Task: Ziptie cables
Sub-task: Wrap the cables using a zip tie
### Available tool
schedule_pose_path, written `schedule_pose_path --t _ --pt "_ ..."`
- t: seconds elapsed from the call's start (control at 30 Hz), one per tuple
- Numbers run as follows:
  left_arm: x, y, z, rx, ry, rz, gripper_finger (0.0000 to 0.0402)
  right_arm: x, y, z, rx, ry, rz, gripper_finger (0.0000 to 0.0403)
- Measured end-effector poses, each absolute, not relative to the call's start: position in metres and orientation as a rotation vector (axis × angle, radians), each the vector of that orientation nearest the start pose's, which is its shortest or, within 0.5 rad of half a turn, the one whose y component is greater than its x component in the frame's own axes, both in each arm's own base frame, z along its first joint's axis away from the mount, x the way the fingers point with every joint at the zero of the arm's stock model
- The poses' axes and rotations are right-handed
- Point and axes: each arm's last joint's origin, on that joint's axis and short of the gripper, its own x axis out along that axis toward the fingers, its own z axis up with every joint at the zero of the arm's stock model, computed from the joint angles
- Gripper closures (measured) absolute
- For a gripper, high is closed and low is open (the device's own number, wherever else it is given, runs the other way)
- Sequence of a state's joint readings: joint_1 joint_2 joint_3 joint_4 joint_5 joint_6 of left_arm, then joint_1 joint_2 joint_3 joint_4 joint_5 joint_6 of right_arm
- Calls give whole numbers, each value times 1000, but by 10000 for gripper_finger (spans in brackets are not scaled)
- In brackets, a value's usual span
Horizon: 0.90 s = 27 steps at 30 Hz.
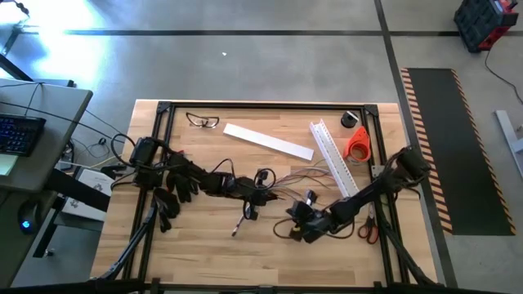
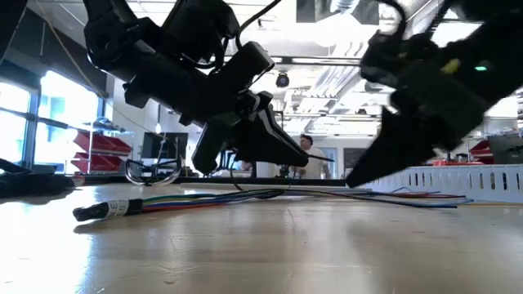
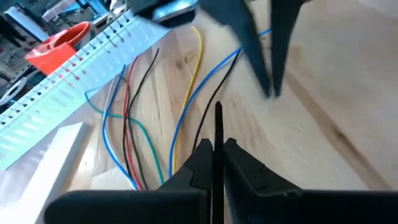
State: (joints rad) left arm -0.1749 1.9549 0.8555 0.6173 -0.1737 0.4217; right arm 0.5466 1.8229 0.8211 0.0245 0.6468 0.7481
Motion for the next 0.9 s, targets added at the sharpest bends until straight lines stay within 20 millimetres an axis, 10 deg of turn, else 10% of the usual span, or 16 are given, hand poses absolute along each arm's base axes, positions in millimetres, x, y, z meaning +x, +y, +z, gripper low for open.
schedule_pose_path --t 0.3,0.57,0.9 --pt "366 -52 113 450 460 -126 400 278 163 117 -73 762 -214 394" --pt "366 -50 113 408 455 -141 400 283 162 143 -422 637 -232 286" --pt "366 -51 114 397 449 -140 396 284 140 131 -287 679 -323 209"
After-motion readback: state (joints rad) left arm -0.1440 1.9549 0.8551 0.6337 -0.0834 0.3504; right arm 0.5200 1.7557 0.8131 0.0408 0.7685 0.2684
